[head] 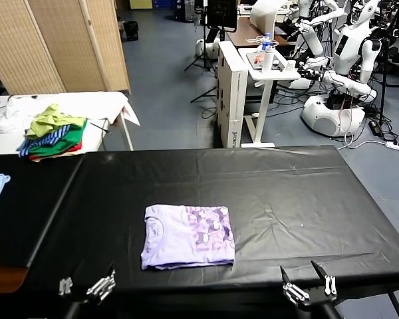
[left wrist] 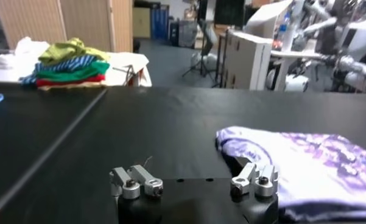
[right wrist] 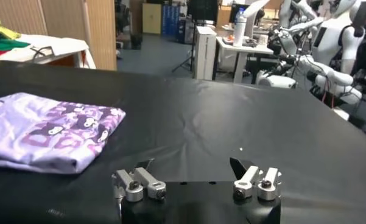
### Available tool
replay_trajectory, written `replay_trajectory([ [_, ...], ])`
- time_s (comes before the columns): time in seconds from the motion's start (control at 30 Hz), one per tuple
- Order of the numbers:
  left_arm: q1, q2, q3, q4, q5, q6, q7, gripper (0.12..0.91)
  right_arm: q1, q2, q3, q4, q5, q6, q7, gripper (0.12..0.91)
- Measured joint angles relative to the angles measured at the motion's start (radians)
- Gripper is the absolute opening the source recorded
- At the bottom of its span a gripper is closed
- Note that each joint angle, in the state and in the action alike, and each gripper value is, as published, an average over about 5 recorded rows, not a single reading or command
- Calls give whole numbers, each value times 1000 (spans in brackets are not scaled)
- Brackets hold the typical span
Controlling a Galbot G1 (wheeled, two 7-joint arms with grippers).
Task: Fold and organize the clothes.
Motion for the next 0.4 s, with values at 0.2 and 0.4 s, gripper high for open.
replay_trajectory([
  [0.2,4,3,-1,-1,0,2,3,907,-16,2,-1,1,2,-1,1,907],
  [0.4,6,7,-6,-4,0,1,6,907,-19,2,-1,1,3,-2,1,907],
])
